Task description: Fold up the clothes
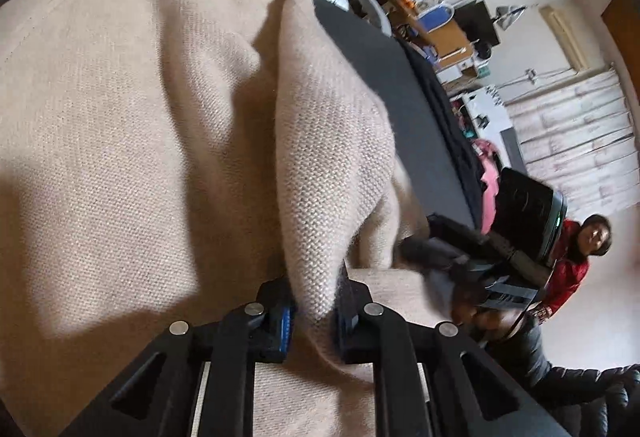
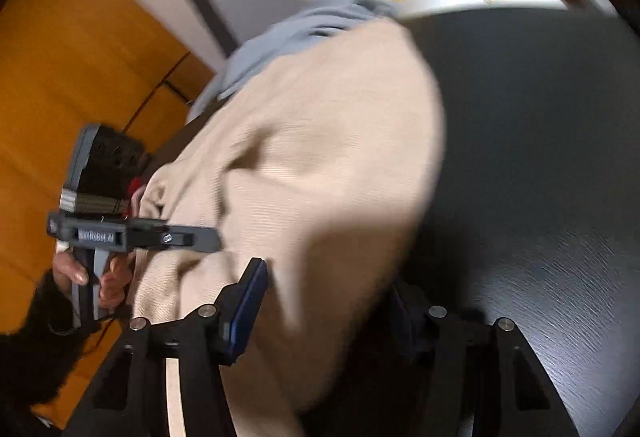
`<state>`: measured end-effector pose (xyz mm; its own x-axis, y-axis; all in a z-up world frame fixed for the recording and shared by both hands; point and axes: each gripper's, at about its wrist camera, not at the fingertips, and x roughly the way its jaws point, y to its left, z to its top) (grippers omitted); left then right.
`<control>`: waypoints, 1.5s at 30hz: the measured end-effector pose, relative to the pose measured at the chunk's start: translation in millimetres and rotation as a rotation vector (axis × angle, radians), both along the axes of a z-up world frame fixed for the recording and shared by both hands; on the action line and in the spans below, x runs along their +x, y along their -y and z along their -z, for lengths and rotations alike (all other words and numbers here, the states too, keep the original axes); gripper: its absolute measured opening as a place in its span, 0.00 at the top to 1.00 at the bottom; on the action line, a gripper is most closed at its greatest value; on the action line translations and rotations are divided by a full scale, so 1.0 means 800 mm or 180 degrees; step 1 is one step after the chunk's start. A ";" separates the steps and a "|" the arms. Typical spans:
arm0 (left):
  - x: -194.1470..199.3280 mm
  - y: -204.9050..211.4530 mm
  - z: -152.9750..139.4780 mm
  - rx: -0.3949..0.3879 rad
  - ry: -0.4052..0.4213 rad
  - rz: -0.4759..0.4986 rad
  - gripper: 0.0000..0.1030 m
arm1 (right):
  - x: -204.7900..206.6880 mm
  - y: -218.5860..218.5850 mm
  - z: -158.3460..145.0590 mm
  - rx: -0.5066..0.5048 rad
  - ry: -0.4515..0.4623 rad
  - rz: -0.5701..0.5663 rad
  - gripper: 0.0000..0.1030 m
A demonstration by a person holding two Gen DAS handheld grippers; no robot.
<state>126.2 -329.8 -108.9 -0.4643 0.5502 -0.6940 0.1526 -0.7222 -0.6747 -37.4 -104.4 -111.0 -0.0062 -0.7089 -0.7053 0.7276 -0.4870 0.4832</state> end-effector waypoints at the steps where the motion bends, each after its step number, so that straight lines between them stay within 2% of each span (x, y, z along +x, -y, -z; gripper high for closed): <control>1: 0.003 -0.002 -0.004 0.0056 -0.0083 0.0012 0.86 | 0.009 0.003 -0.004 0.0120 -0.0193 -0.0025 0.82; 2: 0.006 -0.003 -0.010 0.0128 -0.0179 0.0036 0.84 | 0.019 0.005 -0.007 0.0248 -0.0394 -0.0048 0.89; 3: 0.009 -0.004 -0.016 0.0203 -0.0279 0.0068 0.81 | 0.029 0.007 -0.011 0.0376 -0.0595 -0.0070 0.89; 5: 0.012 -0.009 -0.031 0.0350 -0.0484 0.0156 0.77 | 0.049 0.009 -0.031 0.0773 -0.1303 -0.0134 0.91; 8: 0.010 -0.019 -0.043 0.0538 -0.0696 0.0219 0.70 | 0.048 -0.012 -0.046 0.1363 -0.2012 -0.0149 0.91; 11: 0.004 -0.025 -0.045 0.0691 -0.0752 0.0240 0.64 | -0.006 -0.056 -0.053 0.1976 -0.2345 0.0186 0.91; 13: 0.000 -0.031 -0.041 0.0654 -0.0702 0.0285 0.64 | -0.054 -0.093 -0.062 0.2346 -0.2524 0.0521 0.91; 14: -0.001 -0.036 -0.038 0.0642 -0.0672 0.0301 0.64 | -0.073 -0.107 -0.071 0.2485 -0.2649 0.0681 0.87; 15: -0.002 -0.039 -0.033 0.0641 -0.0626 0.0306 0.64 | -0.091 -0.120 -0.076 0.2629 -0.2708 0.0834 0.61; 16: 0.001 -0.041 -0.027 0.0642 -0.0574 0.0291 0.64 | -0.110 -0.134 -0.081 0.2773 -0.2762 0.0987 0.29; 17: 0.007 -0.042 -0.023 0.0641 -0.0545 0.0264 0.64 | -0.124 -0.152 -0.091 0.2714 -0.2637 0.1096 0.22; 18: 0.011 -0.044 -0.018 0.0641 -0.0518 0.0237 0.64 | -0.130 -0.166 -0.101 0.2531 -0.2480 0.1146 0.18; 19: 0.012 -0.044 -0.012 0.0645 -0.0496 0.0210 0.64 | -0.134 -0.180 -0.112 0.2346 -0.2333 0.1234 0.18; 21: 0.014 -0.045 -0.002 0.0563 -0.0417 0.0138 0.63 | -0.130 -0.205 -0.126 0.2094 -0.2219 0.1421 0.18; 23: 0.019 -0.046 0.006 0.0443 -0.0323 0.0050 0.63 | -0.120 -0.218 -0.133 0.1533 -0.1666 0.1342 0.18; 26: 0.035 -0.040 0.022 0.0396 -0.0234 -0.0101 0.64 | -0.091 -0.214 -0.117 0.0894 -0.0945 0.1122 0.18; 28: 0.047 -0.029 0.028 0.0492 -0.0274 -0.0202 0.64 | -0.064 -0.211 -0.097 0.0970 -0.0776 0.1040 0.18; 30: 0.054 -0.025 0.034 0.0506 -0.0331 -0.0307 0.65 | -0.041 -0.209 -0.071 0.0909 -0.0483 0.1041 0.18; 33: 0.058 -0.031 0.040 0.0493 -0.0414 -0.0388 0.65 | -0.027 -0.218 -0.029 0.0728 -0.0063 0.1308 0.18; 34: 0.058 -0.034 0.041 0.0443 -0.0435 -0.0392 0.65 | -0.018 -0.221 -0.026 0.0636 0.0033 0.1373 0.17; 35: 0.058 -0.037 0.042 0.0404 -0.0454 -0.0399 0.65 | -0.013 -0.219 -0.021 0.0562 -0.0020 0.1473 0.16; 37: 0.058 -0.041 0.045 0.0400 -0.0503 -0.0440 0.65 | -0.008 -0.212 -0.015 0.0466 -0.0158 0.1603 0.16; 38: 0.060 -0.039 0.046 0.0425 -0.0526 -0.0470 0.66 | -0.007 -0.207 -0.015 0.0447 -0.0235 0.1627 0.20; 39: 0.062 -0.038 0.048 0.0446 -0.0549 -0.0498 0.69 | -0.005 -0.199 -0.015 0.0518 -0.0372 0.1588 0.43; 40: 0.062 -0.036 0.050 0.0459 -0.0566 -0.0520 0.71 | -0.003 -0.190 -0.018 0.0755 -0.0607 0.1477 0.69; 42: 0.063 -0.031 0.055 0.0483 -0.0589 -0.0564 0.77 | 0.001 -0.172 -0.023 0.1244 -0.1084 0.1238 0.77; 43: 0.062 -0.030 0.057 0.0502 -0.0610 -0.0573 0.77 | 0.001 -0.167 -0.028 0.1602 -0.1471 0.1149 0.84; 44: 0.060 -0.031 0.057 0.0500 -0.0613 -0.0575 0.79 | 0.001 -0.162 -0.033 0.1965 -0.1866 0.1055 0.85; 45: 0.059 -0.032 0.057 0.0495 -0.0618 -0.0576 0.79 | -0.013 -0.178 -0.040 0.2247 -0.2047 0.1109 0.85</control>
